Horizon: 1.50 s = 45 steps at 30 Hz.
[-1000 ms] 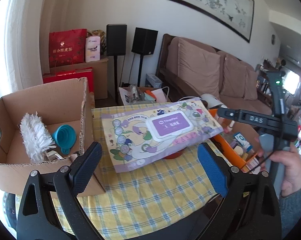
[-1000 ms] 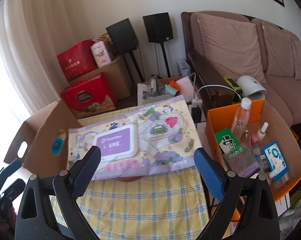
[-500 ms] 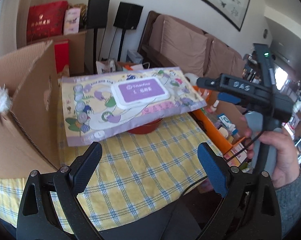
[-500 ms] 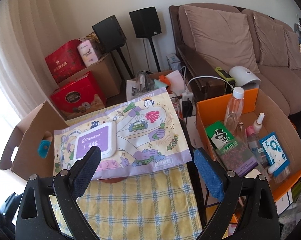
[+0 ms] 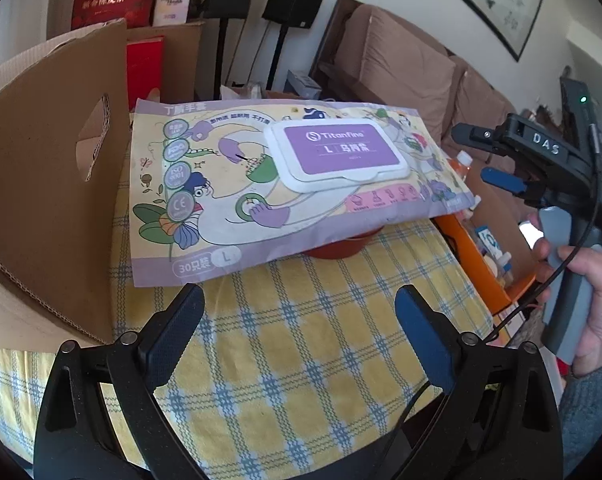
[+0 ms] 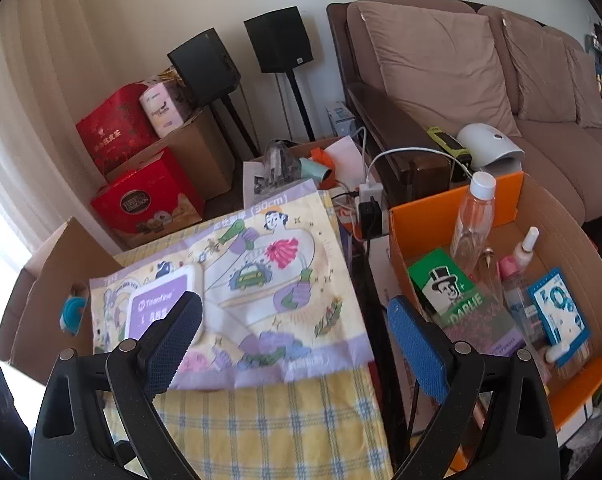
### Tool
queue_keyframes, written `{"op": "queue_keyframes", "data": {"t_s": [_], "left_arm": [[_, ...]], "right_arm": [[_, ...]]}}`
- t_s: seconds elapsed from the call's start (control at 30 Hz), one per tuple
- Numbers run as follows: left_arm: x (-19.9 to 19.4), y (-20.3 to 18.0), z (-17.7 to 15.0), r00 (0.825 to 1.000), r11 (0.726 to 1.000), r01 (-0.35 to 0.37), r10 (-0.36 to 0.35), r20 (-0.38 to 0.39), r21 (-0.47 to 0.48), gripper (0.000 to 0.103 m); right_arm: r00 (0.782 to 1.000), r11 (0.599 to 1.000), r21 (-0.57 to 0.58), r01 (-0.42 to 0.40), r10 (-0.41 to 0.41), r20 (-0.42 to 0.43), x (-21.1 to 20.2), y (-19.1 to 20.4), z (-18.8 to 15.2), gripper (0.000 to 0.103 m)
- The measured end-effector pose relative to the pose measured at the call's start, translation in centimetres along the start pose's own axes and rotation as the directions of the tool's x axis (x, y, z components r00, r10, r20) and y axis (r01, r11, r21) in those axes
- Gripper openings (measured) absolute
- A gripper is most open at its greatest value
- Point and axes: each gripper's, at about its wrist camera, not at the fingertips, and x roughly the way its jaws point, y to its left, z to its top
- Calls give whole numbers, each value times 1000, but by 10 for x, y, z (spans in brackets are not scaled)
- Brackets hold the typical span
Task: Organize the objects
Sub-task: 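Move both tools to the Titanfine wipes pack and close the right gripper on its edge, then lift the wipes pack with the right gripper while the left gripper pinches its other end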
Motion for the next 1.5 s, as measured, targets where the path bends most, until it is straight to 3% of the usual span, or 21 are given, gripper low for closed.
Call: {"op": "queue_keyframes", "data": {"t_s": [0.3,0.57,0.67,0.9,1.1,1.5], "left_arm": [[11,15,5,999,997,43,-44,-16,-61,96],[20,16,12,998,996,57,-59,-25,-65,96],[23,16,15,997,994,75,-77,-27,-81,96],[33,20,27,994,974,101,-107,-17,-204,96],[38,42,41,994,910,106,-93,51,-401,96],[50,62,62,989,837,113,-44,139,-536,96]], "right_arm": [[994,993,71,-96,98,-39,34,-20,6,88],[981,986,116,-121,136,-135,43,-35,-9,27],[975,980,135,-149,169,-144,37,-41,-18,22],[977,987,97,-126,141,-159,23,-38,-38,19],[987,996,37,-83,88,-135,18,-26,-38,19],[989,997,32,-72,75,-124,20,-25,-43,19]]}}
